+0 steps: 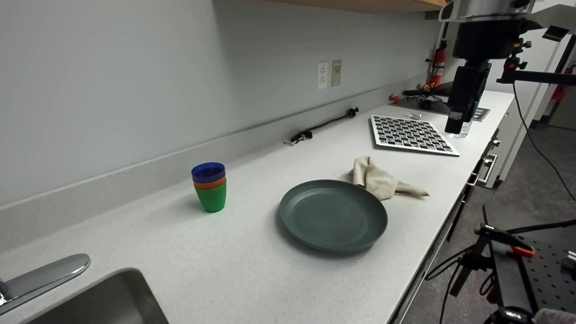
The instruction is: Use the towel to wipe the grey plate
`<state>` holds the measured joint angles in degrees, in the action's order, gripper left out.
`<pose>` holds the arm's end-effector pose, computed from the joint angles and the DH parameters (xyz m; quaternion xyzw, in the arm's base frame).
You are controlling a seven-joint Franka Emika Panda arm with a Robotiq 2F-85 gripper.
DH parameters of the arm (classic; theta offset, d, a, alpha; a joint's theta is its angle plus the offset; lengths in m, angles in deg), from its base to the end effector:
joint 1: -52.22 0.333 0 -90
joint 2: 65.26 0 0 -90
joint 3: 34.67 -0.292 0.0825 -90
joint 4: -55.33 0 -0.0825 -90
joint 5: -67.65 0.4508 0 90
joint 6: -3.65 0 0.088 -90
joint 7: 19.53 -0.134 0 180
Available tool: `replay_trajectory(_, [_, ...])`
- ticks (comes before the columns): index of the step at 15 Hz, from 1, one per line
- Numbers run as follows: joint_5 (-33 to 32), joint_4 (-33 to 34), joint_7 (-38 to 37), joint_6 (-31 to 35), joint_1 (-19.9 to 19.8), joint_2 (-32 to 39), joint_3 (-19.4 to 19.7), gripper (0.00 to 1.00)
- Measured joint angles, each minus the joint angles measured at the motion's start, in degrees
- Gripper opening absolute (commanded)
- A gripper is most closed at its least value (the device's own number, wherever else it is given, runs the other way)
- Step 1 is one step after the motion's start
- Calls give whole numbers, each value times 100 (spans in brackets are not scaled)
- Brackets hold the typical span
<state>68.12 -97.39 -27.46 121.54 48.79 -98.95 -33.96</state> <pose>0.4252 -0.0293 0.3394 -0.9943 0.1060 0.0102 0.0067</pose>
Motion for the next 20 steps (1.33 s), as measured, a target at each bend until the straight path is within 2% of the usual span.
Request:
replay_trajectory(5, [0, -7, -9, 113, -38, 65, 25, 100])
replay_trajectory(8, [-145, -2, -9, 657, -253, 376, 136, 100])
replay_trajectory(12, [-287, 138, 17, 1577, -494, 1063, 370, 100])
replay_trajectory(15, [-289, 386, 68, 2206, -526, 1711, 529, 100])
replay_trajectory(20, [-289, 926, 69, 2555, -529, 2885, 657, 100])
